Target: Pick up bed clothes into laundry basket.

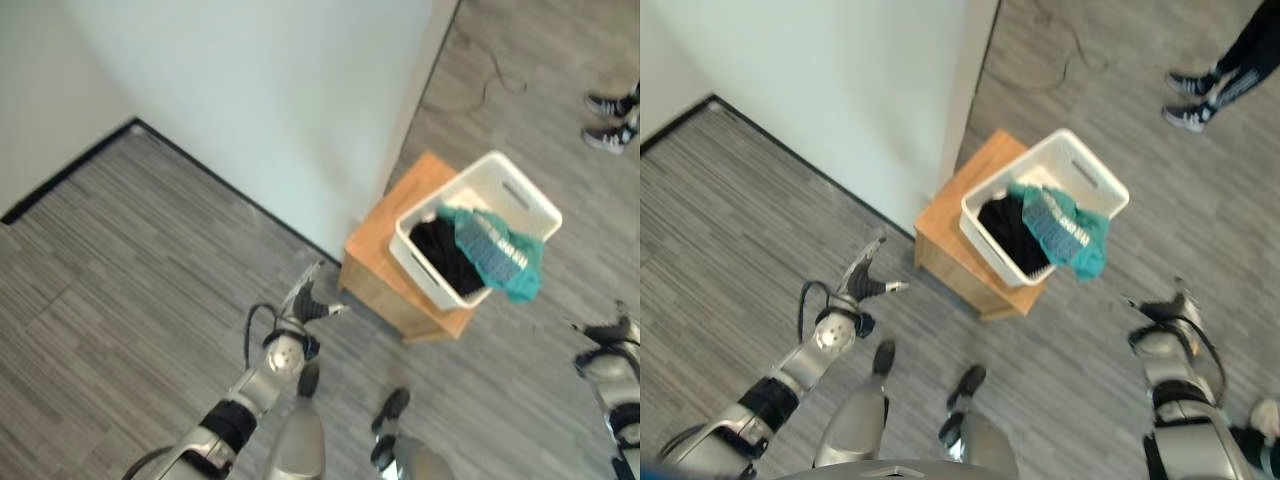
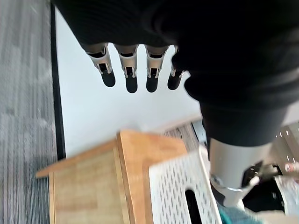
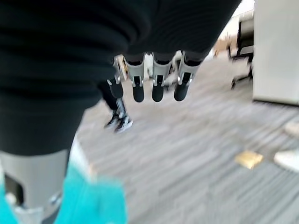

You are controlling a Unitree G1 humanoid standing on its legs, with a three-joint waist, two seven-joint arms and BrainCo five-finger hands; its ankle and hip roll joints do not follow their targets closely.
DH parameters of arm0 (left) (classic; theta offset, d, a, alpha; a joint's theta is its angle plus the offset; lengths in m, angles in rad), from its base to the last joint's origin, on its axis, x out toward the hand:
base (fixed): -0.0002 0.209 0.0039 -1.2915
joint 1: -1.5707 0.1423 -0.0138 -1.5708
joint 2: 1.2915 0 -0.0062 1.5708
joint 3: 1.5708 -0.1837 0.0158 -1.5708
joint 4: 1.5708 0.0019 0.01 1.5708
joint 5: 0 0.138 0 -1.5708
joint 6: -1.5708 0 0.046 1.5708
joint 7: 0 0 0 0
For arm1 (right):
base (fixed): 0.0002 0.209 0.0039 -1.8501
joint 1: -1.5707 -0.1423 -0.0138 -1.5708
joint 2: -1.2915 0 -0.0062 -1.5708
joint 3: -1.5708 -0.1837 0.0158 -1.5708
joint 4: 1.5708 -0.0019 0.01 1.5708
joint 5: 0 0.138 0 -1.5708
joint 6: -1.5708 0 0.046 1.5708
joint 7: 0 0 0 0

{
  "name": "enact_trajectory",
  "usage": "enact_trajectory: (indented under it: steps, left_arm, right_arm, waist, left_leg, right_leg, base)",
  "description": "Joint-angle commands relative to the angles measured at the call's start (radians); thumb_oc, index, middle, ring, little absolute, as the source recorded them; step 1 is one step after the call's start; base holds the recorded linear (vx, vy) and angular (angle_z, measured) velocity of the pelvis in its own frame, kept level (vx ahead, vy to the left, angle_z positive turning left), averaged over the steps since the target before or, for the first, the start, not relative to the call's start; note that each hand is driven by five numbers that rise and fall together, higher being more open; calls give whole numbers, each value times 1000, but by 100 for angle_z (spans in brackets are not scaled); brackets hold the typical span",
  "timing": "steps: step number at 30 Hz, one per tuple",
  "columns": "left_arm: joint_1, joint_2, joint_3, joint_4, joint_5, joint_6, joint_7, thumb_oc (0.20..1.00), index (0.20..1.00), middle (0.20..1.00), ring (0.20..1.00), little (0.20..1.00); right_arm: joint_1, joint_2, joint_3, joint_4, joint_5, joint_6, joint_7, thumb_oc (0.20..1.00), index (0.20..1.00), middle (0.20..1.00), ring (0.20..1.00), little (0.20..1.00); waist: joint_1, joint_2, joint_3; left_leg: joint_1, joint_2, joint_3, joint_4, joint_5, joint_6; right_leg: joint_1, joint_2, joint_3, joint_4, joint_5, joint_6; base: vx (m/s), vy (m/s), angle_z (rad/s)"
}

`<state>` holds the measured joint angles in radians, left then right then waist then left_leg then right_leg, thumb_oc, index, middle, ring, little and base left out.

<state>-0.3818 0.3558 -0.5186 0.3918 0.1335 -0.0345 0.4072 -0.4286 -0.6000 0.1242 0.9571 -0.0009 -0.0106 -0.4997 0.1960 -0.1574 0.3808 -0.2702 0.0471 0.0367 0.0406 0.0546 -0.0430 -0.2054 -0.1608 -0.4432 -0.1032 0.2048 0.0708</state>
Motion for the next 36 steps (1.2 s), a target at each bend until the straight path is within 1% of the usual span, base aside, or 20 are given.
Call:
enact_trajectory:
  steps: [1, 3, 8, 16, 17, 18, 19, 20, 21, 22, 23, 24, 25, 26, 27, 28, 29, 30, 31, 36]
  left_arm:
    - [-57, -68, -31, 6, 33, -24, 50, 1000, 1000, 1000, 1000, 1000]
    - [-79, -79, -34, 20, 29, -22, 67, 1000, 1000, 1000, 1000, 1000]
    - [-101, -100, -42, 43, 20, -24, 88, 1000, 1000, 1000, 1000, 1000]
    - [-101, -108, -51, 65, 12, -28, 95, 1000, 1000, 1000, 1000, 1000]
    - [-76, -45, -55, 62, 11, -66, 51, 1000, 1000, 1000, 1000, 1000]
    - [-64, -38, -43, 45, -12, -68, 58, 1000, 1000, 1000, 1000, 1000]
    - [-65, -38, -43, 45, -12, -68, 57, 1000, 1000, 1000, 1000, 1000]
    - [-51, -28, -16, 13, -39, -79, 71, 1000, 1000, 1000, 1000, 1000]
    - [-58, -22, -11, 19, -24, -76, 72, 1000, 1000, 1000, 1000, 1000]
    - [-57, -14, -18, 9, -27, -82, 64, 1000, 1000, 1000, 1000, 1000]
    - [-46, -12, -39, 4, -24, -98, 54, 1000, 1000, 1000, 1000, 1000]
    - [-46, -12, -37, 4, -24, -99, 54, 1000, 1000, 1000, 1000, 1000]
    - [-66, -21, -68, 5, -37, -98, 56, 1000, 1000, 1000, 1000, 1000]
    - [-81, -30, -75, 13, -44, -95, 56, 1000, 1000, 1000, 1000, 1000]
    - [-71, -22, -51, 1, -56, -96, 65, 1000, 1000, 1000, 1000, 1000]
    - [-66, -15, -30, 2, -45, -96, 69, 1000, 1000, 1000, 1000, 1000]
    - [-65, -14, -33, 2, -45, -96, 69, 1000, 1000, 1000, 1000, 1000]
    - [-64, -15, -20, 14, -47, -93, 69, 1000, 1000, 1000, 1000, 1000]
    - [-71, -7, -25, 30, -45, -97, 70, 1000, 1000, 1000, 1000, 1000]
    - [-53, 10, -22, 26, -43, -98, 70, 1000, 1000, 1000, 1000, 1000]
  right_arm:
    - [-95, -112, 39, -39, -47, 5, -78, 1000, 1000, 1000, 1000, 1000]
    - [-135, -114, 75, -78, -87, 15, -107, 1000, 1000, 1000, 1000, 1000]
    - [-205, -101, 120, -116, -131, 28, -153, 1000, 1000, 1000, 1000, 1000]
    - [-267, -86, 168, -170, -180, 35, -182, 1000, 1000, 1000, 1000, 1000]
    - [-493, -346, 210, -42, -78, 16, -74, 1000, 1000, 1000, 1000, 1000]
    - [-403, -398, 151, -23, 42, -45, -24, 1000, 1000, 1000, 1000, 1000]
    - [-404, -399, 151, -22, 42, -46, -23, 1000, 1000, 1000, 1000, 1000]
    - [-340, -475, 89, -74, 86, -49, 1, 1000, 1000, 1000, 1000, 1000]
    - [-323, -433, 94, -99, 90, -93, -22, 1000, 1000, 1000, 1000, 1000]
    - [-357, -415, 112, -82, 97, -88, -39, 903, 903, 903, 903, 903]
    - [-383, -385, 143, -23, 75, -82, -35, 583, 583, 583, 583, 583]
    - [-389, -384, 149, -19, 75, -83, -35, 536, 536, 536, 536, 536]
    - [-505, -319, 201, 120, 96, -47, -20, 307, 307, 307, 307, 307]
    - [-537, -290, 232, 146, 86, -44, -21, 200, 200, 200, 200, 200]
    - [-529, -363, 221, 78, 111, -54, -4, 200, 200, 200, 200, 200]
    - [-492, -377, 208, -9, 111, -70, -11, 200, 200, 200, 200, 200]
    - [-482, -377, 200, -15, 109, -67, -12, 200, 200, 200, 200, 200]
    - [-454, -372, 183, -71, 112, -69, -28, 200, 200, 200, 200, 200]
    - [-468, -332, 196, -76, 100, -58, -51, 200, 200, 200, 200, 200]
    - [-492, -310, 221, -39, 81, -59, -49, 200, 200, 200, 200, 200]
  waist:
    - [19, 53, 4]
    - [10, 45, 23]
    - [2, 34, 37]
    - [7, 24, 55]
    - [17, 2, 52]
    - [18, -16, 58]
    - [18, -16, 58]
    - [10, -32, 57]
    - [10, -34, 63]
    - [17, -32, 67]
    - [34, -21, 74]
    - [32, -21, 74]
    - [59, -5, 91]
    - [66, -1, 98]
    - [56, -13, 98]
    - [44, -24, 100]
    - [47, -25, 98]
    - [37, -34, 100]
    - [38, -36, 105]
    - [39, -41, 110]
  left_leg:
    - [18, 51, -3, -128, -5, -27]
    - [-16, 58, 2, -128, 4, -34]
    - [-54, 60, 7, -128, 11, -39]
    - [-60, 64, 1, -128, 5, -42]
    - [-70, 64, -7, -128, 10, -48]
    - [-73, 72, -6, -128, 8, -54]
    - [-73, 72, -6, -128, 8, -54]
    - [-78, 76, -2, -128, 9, -59]
    - [-81, 77, -1, -128, 8, -59]
    - [-85, 76, -5, -128, 8, -59]
    - [-94, 73, -11, -128, 12, -58]
    - [-95, 74, -11, -128, 12, -58]
    - [-110, 74, -16, -128, 17, -62]
    - [-115, 74, -18, -128, 20, -64]
    - [-118, 78, -16, -128, 22, -67]
    - [-118, 80, -12, -128, 21, -67]
    - [-119, 80, -12, -128, 21, -67]
    - [-122, 82, -11, -128, 19, -67]
    - [-128, 82, -18, -128, 19, -65]
    - [-134, 82, -18, -128, 17, -64]
  right_leg:
    - [102, -59, -20, 16, -136, 128]
    - [61, -60, -12, 16, -128, 133]
    - [16, -61, -3, 16, -121, 135]
    - [10, -55, 0, 16, -120, 134]
    - [9, -55, -15, 16, -116, 139]
    - [7, -48, -14, 16, -116, 143]
    - [7, -47, -14, 16, -116, 143]
    - [2, -47, -15, 16, -112, 146]
    - [1, -44, -15, 16, -112, 146]
    - [0, -46, -19, 16, -114, 146]
    - [-2, -45, -23, 16, -115, 144]
    - [-3, -45, -23, 16, -115, 144]
    - [-12, -44, -28, 16, -113, 144]
    - [-17, -44, -31, 16, -112, 144]
    - [-22, -43, -30, 16, -110, 145]
    - [-26, -40, -25, 16, -108, 146]
    - [-27, -40, -24, 16, -108, 146]
    - [-31, -39, -21, 16, -107, 146]
    - [-35, -39, -22, 16, -106, 144]
    - [-43, -37, -16, 16, -103, 145]
  base:
    - [-60, 27, -23]
    - [-68, 34, -18]
    - [-28, 15, -5]
    - [6, -18, 2]
    - [55, -138, 5]
    - [42, -126, -7]
    - [25, -73, -12]
    - [1, -32, -7]
    - [6, -39, 9]
    - [2, -27, 13]
    - [0, 0, 0]
    - [-41, 7, -15]
    - [-43, 21, -9]
    - [-48, 16, -1]
    - [-8, -1, 8]
    - [1, -11, 8]
    - [8, -22, 15]
    - [10, -30, 14]
    - [11, -27, 7]
    - [-1, 5, 2]
